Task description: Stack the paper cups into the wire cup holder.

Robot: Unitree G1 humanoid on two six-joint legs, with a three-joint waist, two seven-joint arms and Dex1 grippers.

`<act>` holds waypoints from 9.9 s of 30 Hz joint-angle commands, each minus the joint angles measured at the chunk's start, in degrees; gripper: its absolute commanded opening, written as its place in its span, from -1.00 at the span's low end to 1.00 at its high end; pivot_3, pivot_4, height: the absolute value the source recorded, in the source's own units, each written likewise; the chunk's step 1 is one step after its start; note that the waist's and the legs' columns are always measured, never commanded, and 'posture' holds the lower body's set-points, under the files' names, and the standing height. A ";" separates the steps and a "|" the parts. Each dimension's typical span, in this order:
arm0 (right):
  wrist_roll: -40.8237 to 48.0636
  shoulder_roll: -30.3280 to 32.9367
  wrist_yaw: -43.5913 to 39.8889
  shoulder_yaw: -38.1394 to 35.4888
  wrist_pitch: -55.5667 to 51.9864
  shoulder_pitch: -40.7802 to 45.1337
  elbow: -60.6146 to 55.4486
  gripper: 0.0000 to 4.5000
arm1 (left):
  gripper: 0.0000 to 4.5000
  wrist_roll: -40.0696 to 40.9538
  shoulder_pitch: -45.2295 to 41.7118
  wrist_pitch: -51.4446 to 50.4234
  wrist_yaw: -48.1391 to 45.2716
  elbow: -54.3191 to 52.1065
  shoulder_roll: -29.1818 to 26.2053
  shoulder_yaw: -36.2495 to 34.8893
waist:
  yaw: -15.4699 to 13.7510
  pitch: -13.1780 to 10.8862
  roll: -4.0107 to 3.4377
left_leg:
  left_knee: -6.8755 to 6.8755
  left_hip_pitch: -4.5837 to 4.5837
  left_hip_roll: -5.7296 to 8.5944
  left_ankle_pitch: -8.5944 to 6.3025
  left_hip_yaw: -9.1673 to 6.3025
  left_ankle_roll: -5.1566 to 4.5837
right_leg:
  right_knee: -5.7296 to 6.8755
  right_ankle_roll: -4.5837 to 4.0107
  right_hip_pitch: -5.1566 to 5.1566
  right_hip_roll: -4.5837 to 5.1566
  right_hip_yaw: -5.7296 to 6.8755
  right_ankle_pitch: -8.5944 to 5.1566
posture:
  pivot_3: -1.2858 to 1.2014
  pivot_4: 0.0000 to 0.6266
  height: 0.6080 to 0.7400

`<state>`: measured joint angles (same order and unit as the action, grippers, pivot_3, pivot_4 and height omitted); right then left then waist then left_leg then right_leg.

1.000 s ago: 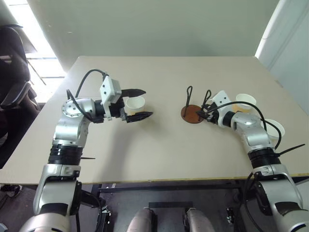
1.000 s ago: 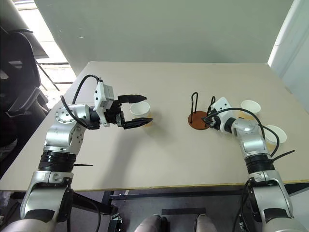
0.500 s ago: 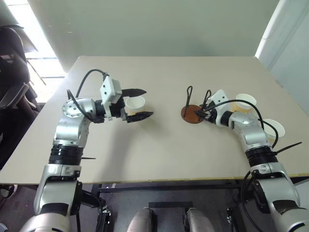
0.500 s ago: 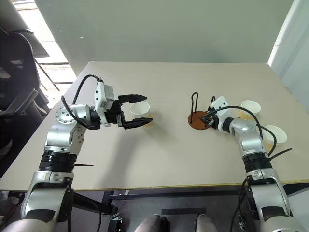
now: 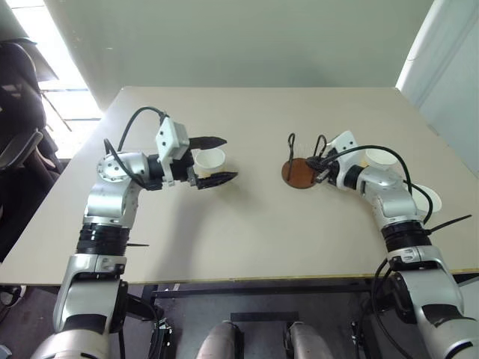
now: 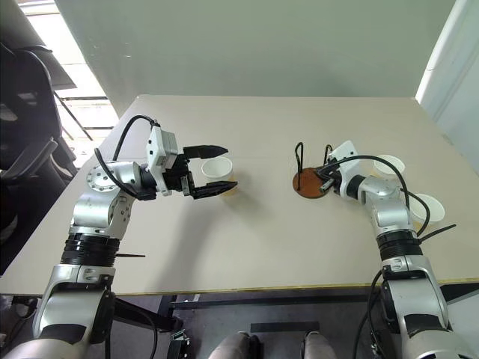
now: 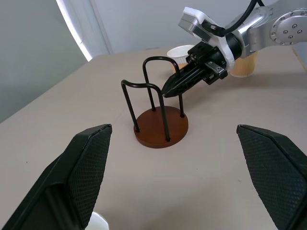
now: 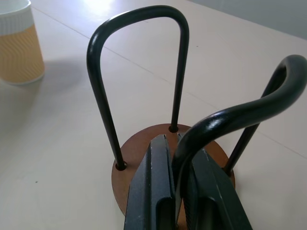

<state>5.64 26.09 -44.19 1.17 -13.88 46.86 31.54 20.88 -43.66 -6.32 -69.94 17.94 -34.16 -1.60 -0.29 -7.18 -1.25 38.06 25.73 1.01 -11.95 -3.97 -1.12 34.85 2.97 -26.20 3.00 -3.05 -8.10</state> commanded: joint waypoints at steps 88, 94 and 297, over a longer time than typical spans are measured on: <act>-3.26 7.56 -20.15 6.45 0.21 3.66 0.46 1.00 | 1.00 0.13 -2.94 0.66 0.43 0.78 1.06 -0.73 | 0.10 0.00 0.00 | 0.04 0.07 0.00 0.06 -0.02 0.00 | 0.10 -0.07 -0.08 0.00 0.03 -0.02 | 0.03 -0.52 1.00; -4.42 10.00 -20.72 6.29 2.85 4.19 1.95 1.00 | 1.00 0.83 -3.33 -0.98 0.24 0.86 1.08 -0.89 | 0.10 0.00 0.00 | 0.05 0.07 0.00 0.07 -0.02 -0.01 | 0.10 -0.07 -0.07 0.00 0.03 -0.02 | 0.03 -0.52 1.00; -9.61 14.28 -36.84 10.95 1.97 24.61 -14.28 0.15 | 1.00 -5.35 -11.09 7.60 -15.46 20.79 -2.85 6.46 | 0.20 0.01 -0.01 | 0.00 0.28 -0.05 0.11 -0.12 -0.01 | 0.08 -0.24 -0.26 0.01 0.11 -0.11 | 0.03 -0.52 1.00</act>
<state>-6.23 39.29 -81.55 14.85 -9.96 71.68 19.87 16.00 -53.69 0.22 -85.99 39.59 -36.65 5.76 -0.09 -7.17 -1.26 38.07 26.02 0.98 -11.84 -4.08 -1.13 34.93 2.73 -26.46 3.01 -2.94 -8.21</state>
